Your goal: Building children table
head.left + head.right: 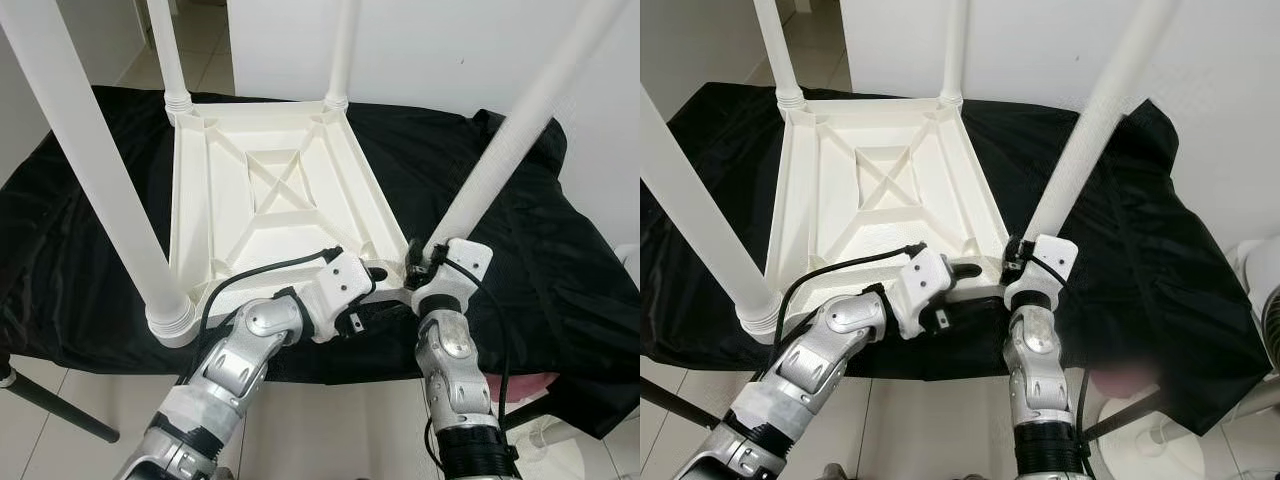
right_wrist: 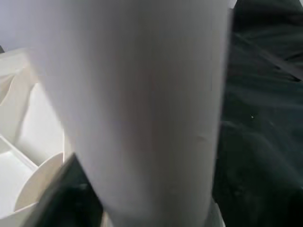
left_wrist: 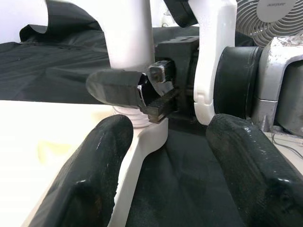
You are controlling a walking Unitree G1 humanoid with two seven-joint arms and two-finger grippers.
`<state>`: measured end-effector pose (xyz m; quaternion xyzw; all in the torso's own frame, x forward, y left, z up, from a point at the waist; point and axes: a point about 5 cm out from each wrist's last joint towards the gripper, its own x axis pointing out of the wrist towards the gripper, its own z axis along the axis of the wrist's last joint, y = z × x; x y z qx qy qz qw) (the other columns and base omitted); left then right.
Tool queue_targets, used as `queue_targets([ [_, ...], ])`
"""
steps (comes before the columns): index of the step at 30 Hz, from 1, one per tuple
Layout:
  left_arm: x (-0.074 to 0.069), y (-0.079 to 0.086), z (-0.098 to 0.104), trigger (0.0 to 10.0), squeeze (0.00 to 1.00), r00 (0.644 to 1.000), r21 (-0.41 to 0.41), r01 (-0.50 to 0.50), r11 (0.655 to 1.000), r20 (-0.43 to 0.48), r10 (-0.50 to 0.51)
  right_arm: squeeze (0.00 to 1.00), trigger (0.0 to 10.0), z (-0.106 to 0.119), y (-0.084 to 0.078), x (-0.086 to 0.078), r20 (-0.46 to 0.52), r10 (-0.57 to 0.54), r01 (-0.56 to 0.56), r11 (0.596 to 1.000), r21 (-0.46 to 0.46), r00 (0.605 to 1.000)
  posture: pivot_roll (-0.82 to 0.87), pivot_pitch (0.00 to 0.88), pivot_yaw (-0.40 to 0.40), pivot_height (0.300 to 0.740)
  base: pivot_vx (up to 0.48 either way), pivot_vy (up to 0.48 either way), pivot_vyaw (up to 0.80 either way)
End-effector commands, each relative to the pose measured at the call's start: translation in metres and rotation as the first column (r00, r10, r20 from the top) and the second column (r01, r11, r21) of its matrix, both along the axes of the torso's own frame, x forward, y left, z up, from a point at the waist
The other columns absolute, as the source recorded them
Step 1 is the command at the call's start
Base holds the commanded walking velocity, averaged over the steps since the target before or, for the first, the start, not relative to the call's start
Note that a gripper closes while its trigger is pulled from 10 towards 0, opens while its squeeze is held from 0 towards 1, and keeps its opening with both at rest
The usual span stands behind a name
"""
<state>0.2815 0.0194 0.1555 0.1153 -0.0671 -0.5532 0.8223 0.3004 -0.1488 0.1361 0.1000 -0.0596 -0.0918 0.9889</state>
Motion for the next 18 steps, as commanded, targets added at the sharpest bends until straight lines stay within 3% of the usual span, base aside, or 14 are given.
queue_targets([
  [1, -0.001, 0.000, -0.001, 10.0, 0.00, 1.000, 0.009, -0.009, 1.000, 0.003, 0.009, 1.00, 10.0, -0.003, -0.001, -0.005, 0.000, 0.027, -0.027, 1.000, -0.001, 1.000, -0.02, 0.064, -0.063, 0.740, 0.000, 0.000, 0.00],
  [7, 0.001, 0.002, -0.001, 10.0, 0.00, 1.000, 0.003, -0.030, 1.000, 0.001, 0.030, 1.00, 10.0, 0.001, 0.002, -0.012, 0.051, 0.140, -0.138, 0.990, -0.044, 0.989, -0.03, 0.060, -0.058, 0.740, 0.000, 0.000, 0.00],
  [8, 0.002, 0.003, 0.000, 10.0, 0.00, 0.999, 0.001, -0.036, 0.999, 0.001, 0.036, 0.00, 10.0, 0.000, 0.001, -0.013, 0.055, 0.169, -0.167, 0.985, -0.046, 0.984, -0.03, 0.060, -0.059, 0.740, 0.000, 0.000, 0.00],
  [12, 0.003, 0.004, 0.001, 10.0, 0.00, 0.999, -0.001, -0.042, 0.999, 0.001, 0.042, 0.00, 10.0, 0.000, 0.000, -0.017, 0.067, 0.261, -0.257, 0.965, -0.056, 0.963, -0.03, 0.058, -0.061, 0.740, 0.000, 0.000, 0.00],
  [18, 0.000, 0.003, 0.001, 10.0, 0.00, 0.999, 0.000, -0.033, 0.999, 0.002, 0.033, 0.00, 10.0, 0.001, -0.016, -0.013, 0.066, 0.372, -0.358, 0.920, -0.159, 0.926, -0.03, 0.060, -0.062, 0.740, 0.000, 0.000, 0.00],
])
